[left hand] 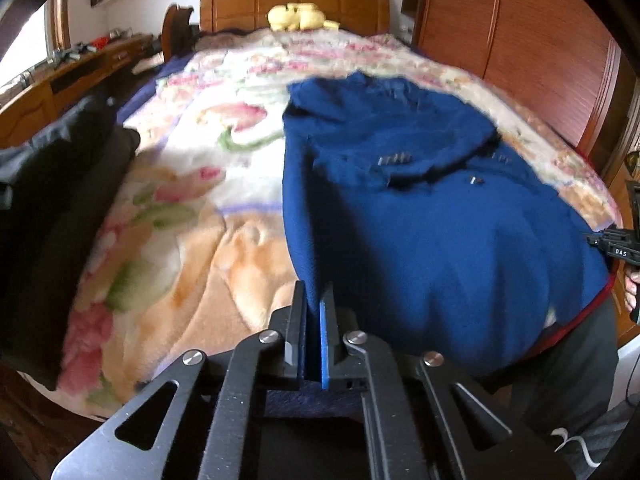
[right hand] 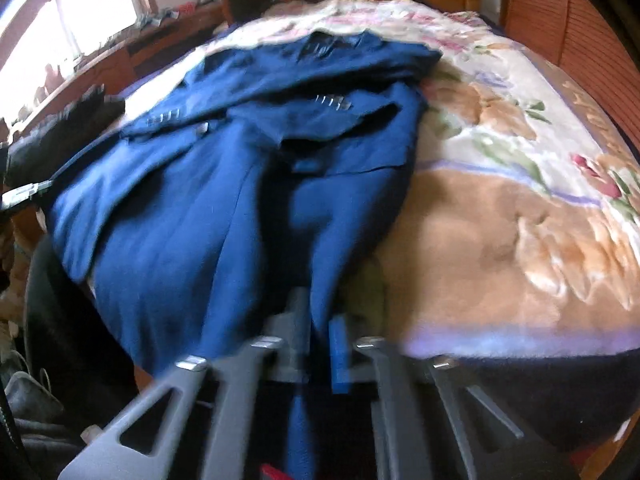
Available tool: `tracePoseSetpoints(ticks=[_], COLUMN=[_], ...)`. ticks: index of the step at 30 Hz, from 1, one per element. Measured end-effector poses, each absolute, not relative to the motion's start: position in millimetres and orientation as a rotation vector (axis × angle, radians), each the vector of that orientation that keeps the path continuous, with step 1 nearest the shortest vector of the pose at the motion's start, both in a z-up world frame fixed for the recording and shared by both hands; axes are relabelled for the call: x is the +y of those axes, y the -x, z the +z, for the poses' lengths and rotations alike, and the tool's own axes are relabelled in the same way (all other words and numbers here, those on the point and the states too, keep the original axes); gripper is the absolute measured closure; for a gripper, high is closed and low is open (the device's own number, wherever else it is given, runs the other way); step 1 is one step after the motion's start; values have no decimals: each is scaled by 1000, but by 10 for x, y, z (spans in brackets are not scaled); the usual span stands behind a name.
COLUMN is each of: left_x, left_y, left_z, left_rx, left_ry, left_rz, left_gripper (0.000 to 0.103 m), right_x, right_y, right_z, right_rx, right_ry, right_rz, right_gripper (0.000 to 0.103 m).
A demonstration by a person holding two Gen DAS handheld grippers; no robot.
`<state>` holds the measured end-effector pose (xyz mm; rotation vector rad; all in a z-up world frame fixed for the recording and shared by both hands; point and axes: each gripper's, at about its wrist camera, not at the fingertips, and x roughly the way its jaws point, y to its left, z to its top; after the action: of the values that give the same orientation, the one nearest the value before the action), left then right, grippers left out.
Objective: Fold large clothes
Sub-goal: 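Grasp the hem with both tools, lift and fold it toward the collar, release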
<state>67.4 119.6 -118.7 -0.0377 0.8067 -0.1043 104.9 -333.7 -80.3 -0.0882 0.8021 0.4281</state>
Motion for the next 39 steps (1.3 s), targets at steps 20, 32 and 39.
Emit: tracePoseSetpoints(ticks=[20,32,39], left_x=[820,741,825], left_y=[-200,-593,-1750], left_z=[743,1220,485], left_rx=[350,295,460], left_ry=[13,-60,-59], left_rz=[-208,-193,-106], left_gripper=[99,99,99], right_x=[-4008,-4450,-4157], right_y=[-3,178,-974], right_z=[953,1391,966], right_rx=[299,203,355], right_ry=[26,35,137], right_rz=[398,334,298], right_gripper=[99,99,99])
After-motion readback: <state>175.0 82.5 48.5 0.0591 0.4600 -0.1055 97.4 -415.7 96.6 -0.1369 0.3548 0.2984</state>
